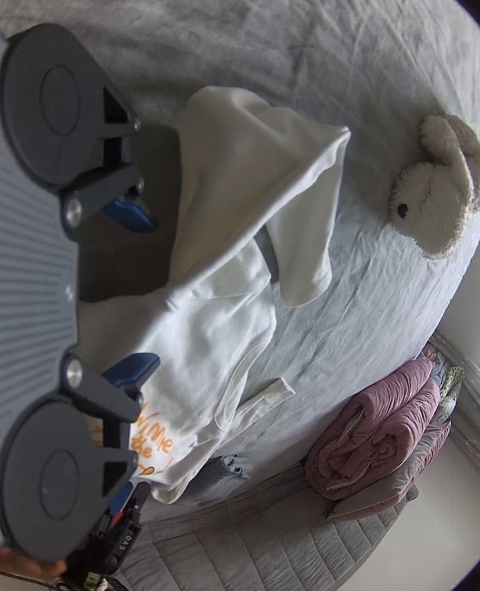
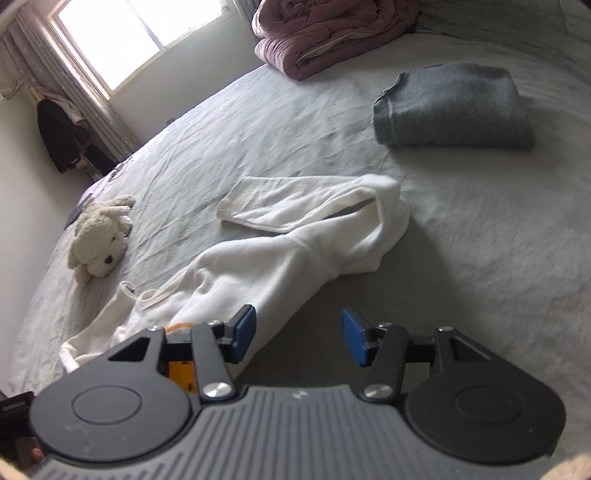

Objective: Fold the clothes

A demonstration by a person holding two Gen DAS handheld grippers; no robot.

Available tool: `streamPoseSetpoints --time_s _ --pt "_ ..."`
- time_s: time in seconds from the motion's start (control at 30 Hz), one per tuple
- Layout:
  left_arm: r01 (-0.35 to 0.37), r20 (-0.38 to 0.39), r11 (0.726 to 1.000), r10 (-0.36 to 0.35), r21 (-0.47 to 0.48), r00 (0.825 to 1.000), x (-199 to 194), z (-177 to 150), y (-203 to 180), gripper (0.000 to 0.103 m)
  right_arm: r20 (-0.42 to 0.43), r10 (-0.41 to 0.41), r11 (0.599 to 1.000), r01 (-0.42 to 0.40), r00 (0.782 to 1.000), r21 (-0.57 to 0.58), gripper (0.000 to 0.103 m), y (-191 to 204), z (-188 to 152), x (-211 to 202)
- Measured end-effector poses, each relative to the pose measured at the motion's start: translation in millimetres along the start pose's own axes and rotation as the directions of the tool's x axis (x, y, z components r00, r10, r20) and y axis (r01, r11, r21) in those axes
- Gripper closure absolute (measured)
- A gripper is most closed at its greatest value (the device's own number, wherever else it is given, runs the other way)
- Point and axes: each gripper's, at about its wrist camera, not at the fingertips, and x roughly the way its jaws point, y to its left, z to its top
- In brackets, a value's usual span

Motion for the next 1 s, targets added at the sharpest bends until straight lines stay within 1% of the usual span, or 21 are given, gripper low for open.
streamPoseSetpoints --time_s 0.07,0.1,0.13,0.17,0.2,0.23,0.27,0.3,0.33,0.37,0.4,0.47,0.5,0.53,0.63,0.73,0.87,0.93,1.0 --pt "0.024 -0.014 0.999 -0.025 -0.039 1.000 7.5 -0.4 3.5 0.041 -0.015 0.068 0.997 -0.068 0.998 0.029 0.047 2.6 -3.9 2.9" --pt "0.036 -0.020 0.998 -0.037 -0.058 0.999 11.1 -0.5 5.3 0.047 -0.018 0.099 0.994 -0.099 0.995 0.041 0.047 4.5 -5.8 5.0" --pt "0.048 -0.026 0.996 -0.050 -0.078 0.998 14.7 -0.7 7.0 0.055 -0.018 0.120 0.992 -0.119 0.993 0.048 0.047 6.1 -7.4 7.4" --pt "0.059 -0.032 0.993 -0.063 -0.097 0.998 18.3 -0.9 8.8 0.059 -0.018 0.128 0.991 -0.127 0.992 0.047 0.047 8.1 -9.0 10.1" --pt "0.069 -0.031 0.992 -0.073 -0.102 0.997 19.6 -0.7 8.3 0.067 -0.018 0.134 0.990 -0.133 0.991 0.045 0.048 10.0 -10.7 12.8" --pt "0.078 -0.029 0.991 -0.082 -0.104 0.996 20.4 -0.5 7.4 0.076 -0.017 0.129 0.991 -0.128 0.992 0.043 0.057 11.4 -11.5 15.2" --pt "0.082 -0.022 0.992 -0.085 -0.099 0.996 19.7 -0.1 5.4 0.080 -0.018 0.119 0.992 -0.118 0.993 0.038 0.074 13.5 -12.2 18.1" --pt "0.082 -0.009 0.993 -0.083 -0.088 0.996 18.0 0.4 2.4 0.089 -0.017 0.110 0.993 -0.110 0.994 0.035 0.082 15.7 -12.2 19.9" --pt "0.078 0.009 0.994 -0.078 -0.071 0.997 14.8 1.3 -0.9 0.095 -0.017 0.102 0.994 -0.101 0.995 0.031 0.087 17.8 -12.2 21.7" --pt "0.073 0.028 0.996 -0.071 -0.053 0.997 11.3 2.3 -4.4 0.095 -0.002 0.099 0.995 -0.099 0.995 0.025 0.091 19.2 -11.6 20.2" --pt "0.062 0.058 0.998 -0.060 -0.030 0.996 6.1 3.6 -8.6 0.096 0.014 0.096 0.995 -0.097 0.995 0.018 0.093 20.6 -10.9 18.5" --pt "0.035 0.123 0.999 -0.037 0.019 0.992 -5.0 6.3 -17.4 0.097 0.048 0.100 0.995 -0.100 0.994 -0.005 0.094 27.7 -8.7 11.4" --pt "0.018 0.164 0.999 -0.027 0.051 0.986 -12.5 7.3 -22.4 0.097 0.064 0.101 0.995 -0.100 0.993 -0.020 0.094 32.8 -6.8 7.3" --pt "0.000 0.206 0.996 -0.017 0.085 0.978 -20.3 8.1 -27.6 0.097 0.079 0.103 0.994 -0.100 0.992 -0.035 0.094 38.0 -4.8 3.3" --pt "-0.070 0.339 0.980 0.004 0.184 0.941 -46.0 10.7 -40.9 0.097 0.121 0.111 0.991 -0.101 0.986 -0.083 0.094 54.4 0.2 -5.1" --pt "-0.108 0.423 0.968 0.002 0.226 0.906 -63.5 13.0 -47.7 0.098 0.162 0.121 0.986 -0.100 0.979 -0.131 0.095 70.8 5.1 -13.4" --pt "-0.142 0.506 0.958 -0.004 0.250 0.863 -78.5 16.1 -50.6 0.098 0.215 0.137 0.976 -0.095 0.967 -0.194 0.095 92.7 11.6 -24.5" --pt "-0.157 0.529 0.954 -0.002 0.256 0.849 -80.9 18.2 -49.8 0.098 0.241 0.146 0.970 -0.091 0.959 -0.226 0.095 103.7 14.9 -30.0" --pt "-0.167 0.534 0.954 0.009 0.248 0.845 -77.9 21.6 -46.8 0.098 0.237 0.142 0.968 -0.086 0.961 -0.235 0.095 107.2 17.7 -21.2"
